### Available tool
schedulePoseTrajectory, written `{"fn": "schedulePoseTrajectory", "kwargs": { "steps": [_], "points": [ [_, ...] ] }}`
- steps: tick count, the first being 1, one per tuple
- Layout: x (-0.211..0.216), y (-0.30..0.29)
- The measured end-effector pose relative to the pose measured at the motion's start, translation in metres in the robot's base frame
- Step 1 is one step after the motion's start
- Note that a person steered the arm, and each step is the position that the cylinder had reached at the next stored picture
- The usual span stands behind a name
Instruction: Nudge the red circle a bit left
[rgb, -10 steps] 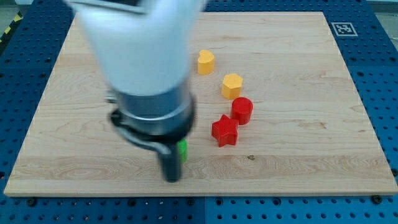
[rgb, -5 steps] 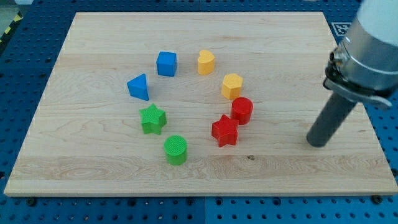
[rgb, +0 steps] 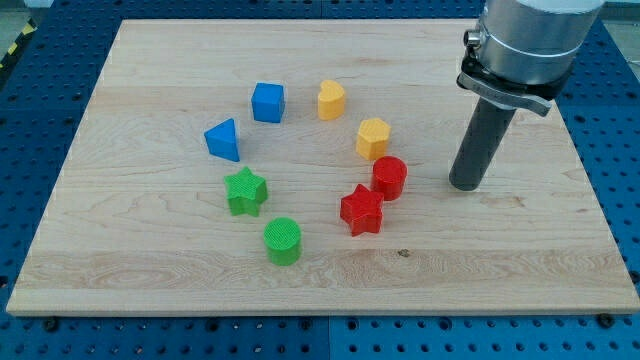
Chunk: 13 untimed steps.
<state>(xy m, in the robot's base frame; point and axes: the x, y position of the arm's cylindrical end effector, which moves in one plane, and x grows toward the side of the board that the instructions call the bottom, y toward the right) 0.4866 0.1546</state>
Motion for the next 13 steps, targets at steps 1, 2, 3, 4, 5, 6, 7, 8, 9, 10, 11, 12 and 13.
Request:
{"fn": "schedulePoseTrajectory", "kwargs": {
  "steps": [1,2,3,4,5,6,7,8,9,10,11,12,13],
  "points": [
    [0.000,-0.006],
    [0.000,-0.013],
    [0.000,-0.013],
    [0.000,-0.017],
    [0.000,-0.029],
    [0.000,-0.035],
    [0.004,-0.038],
    [0.011,-0.044],
    [0.015,-0.053],
    [0.015,-0.054],
    [0.015,-0.054],
    [0.015,-0.054],
    [0.006,-0.053]
  ]
}}
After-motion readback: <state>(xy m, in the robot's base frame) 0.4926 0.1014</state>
